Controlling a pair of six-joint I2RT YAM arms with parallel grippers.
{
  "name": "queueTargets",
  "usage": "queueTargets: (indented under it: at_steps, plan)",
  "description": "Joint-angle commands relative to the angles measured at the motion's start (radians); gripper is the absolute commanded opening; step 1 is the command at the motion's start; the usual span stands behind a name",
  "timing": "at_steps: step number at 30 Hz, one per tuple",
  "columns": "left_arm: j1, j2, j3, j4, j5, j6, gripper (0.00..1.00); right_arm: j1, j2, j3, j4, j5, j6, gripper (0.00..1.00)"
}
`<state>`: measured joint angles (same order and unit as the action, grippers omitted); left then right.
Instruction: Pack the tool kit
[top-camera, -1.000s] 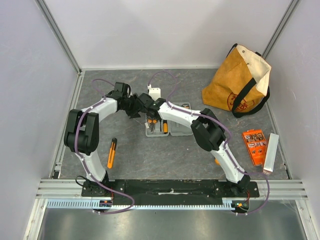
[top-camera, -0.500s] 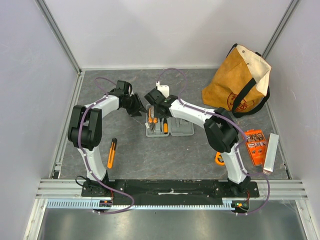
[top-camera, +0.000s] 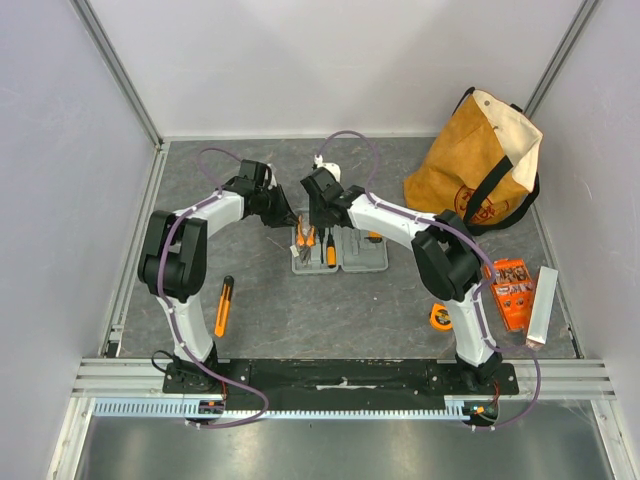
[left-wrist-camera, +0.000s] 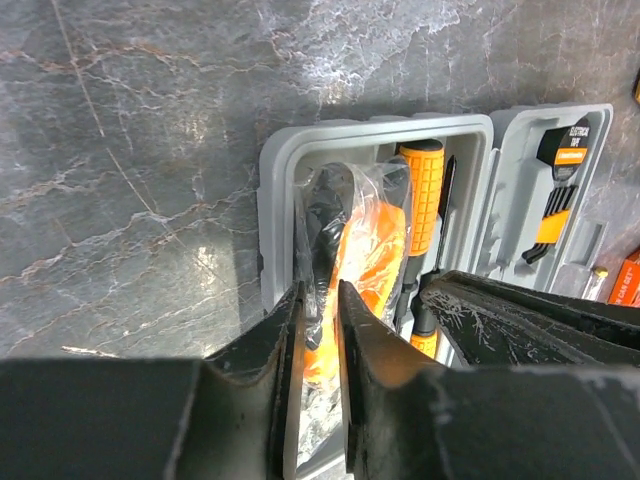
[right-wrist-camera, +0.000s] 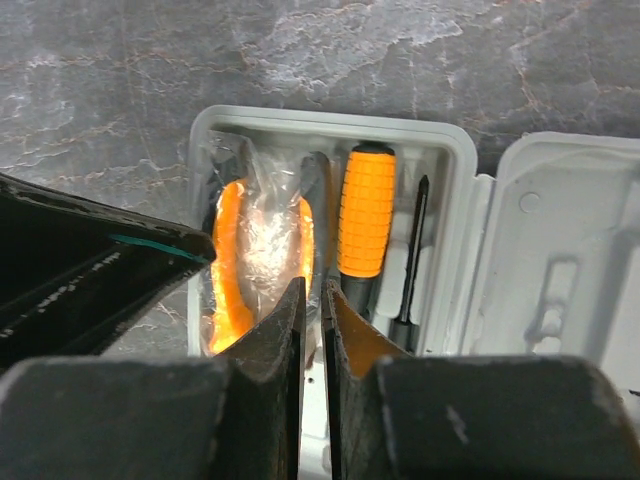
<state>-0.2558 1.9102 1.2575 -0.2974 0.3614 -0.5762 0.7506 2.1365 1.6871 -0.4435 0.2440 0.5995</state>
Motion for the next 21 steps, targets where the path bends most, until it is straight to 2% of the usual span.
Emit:
queueTargets:
  at_steps: [1,8,13,17,21]
  plan:
    - [-0.011,0.003,0.039,0.011,0.016,0.076,0.21,-0.002,0.025,0.028,0.054,-0.057,-0.043,0.17]
    - [-0.028,0.042,0.072,-0.071,-0.030,0.113,0.19,-0.010,0.068,0.022,0.022,-0.054,-0.046,0.21]
    - [-0.042,0.075,0.100,-0.129,-0.058,0.130,0.13,-0.013,0.095,0.022,0.009,-0.063,-0.043,0.17]
    - [-0.068,0.111,0.154,-0.207,-0.094,0.147,0.03,-0.014,0.105,0.014,0.005,-0.072,-0.037,0.13]
    - [-0.105,0.148,0.190,-0.275,-0.159,0.168,0.02,-0.016,0.103,0.010,0.002,-0.075,-0.037,0.12]
